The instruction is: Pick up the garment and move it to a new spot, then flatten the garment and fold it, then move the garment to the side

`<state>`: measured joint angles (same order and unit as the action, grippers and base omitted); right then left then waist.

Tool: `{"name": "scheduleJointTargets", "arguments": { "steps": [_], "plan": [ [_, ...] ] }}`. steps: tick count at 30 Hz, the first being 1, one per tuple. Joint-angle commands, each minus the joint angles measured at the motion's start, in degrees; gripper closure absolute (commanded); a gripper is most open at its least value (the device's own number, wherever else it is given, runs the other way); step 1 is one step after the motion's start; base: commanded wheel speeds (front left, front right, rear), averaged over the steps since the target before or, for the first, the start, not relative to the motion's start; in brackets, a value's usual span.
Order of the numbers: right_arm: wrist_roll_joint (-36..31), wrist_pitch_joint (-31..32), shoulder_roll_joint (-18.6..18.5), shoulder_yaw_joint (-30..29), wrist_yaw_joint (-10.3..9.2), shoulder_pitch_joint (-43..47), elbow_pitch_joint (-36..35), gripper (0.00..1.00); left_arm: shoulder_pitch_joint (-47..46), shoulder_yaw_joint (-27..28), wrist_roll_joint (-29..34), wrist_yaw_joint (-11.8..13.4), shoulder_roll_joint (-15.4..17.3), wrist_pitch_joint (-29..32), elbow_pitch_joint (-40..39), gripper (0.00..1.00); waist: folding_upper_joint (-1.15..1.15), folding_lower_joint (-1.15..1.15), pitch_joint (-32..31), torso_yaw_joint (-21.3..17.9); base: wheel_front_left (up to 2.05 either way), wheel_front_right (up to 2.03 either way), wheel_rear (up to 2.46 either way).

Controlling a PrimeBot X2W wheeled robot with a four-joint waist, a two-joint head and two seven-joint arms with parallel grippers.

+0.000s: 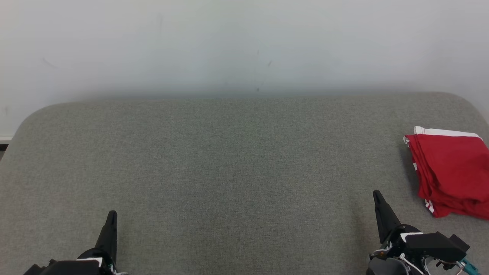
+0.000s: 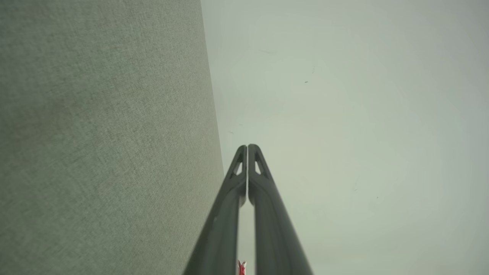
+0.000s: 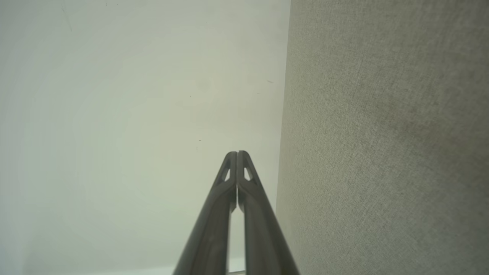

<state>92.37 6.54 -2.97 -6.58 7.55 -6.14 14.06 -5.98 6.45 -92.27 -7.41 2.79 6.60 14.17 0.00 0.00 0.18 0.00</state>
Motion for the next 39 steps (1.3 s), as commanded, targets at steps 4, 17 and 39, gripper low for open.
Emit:
{"name": "scheduleJointTargets", "arguments": {
  "steps": [4, 17, 39],
  "plan": [
    [0.09, 0.13, 0.17, 0.01, -0.12, -0.22, -0.12, 1.0, -0.55, 0.19, -0.3, -0.21, 0.17, 0.07, -0.2, 1.0, 0.0, 0.0, 0.0, 0.0, 0.0, 0.0, 0.0],
    [0.1, 0.12, 0.17, 0.02, -0.12, -0.21, -0.12, 1.0, -0.55, 0.18, -0.3, -0.21, 0.17, 0.07, -0.2, 1.0, 0.0, 0.0, 0.0, 0.0, 0.0, 0.0, 0.0],
    [0.1, 0.12, 0.18, 0.02, -0.12, -0.21, -0.12, 1.0, -0.55, 0.18, -0.3, -0.21, 0.17, 0.06, -0.2, 1.0, 0.0, 0.0, 0.0, 0.0, 0.0, 0.0, 0.0]
  ]
}}
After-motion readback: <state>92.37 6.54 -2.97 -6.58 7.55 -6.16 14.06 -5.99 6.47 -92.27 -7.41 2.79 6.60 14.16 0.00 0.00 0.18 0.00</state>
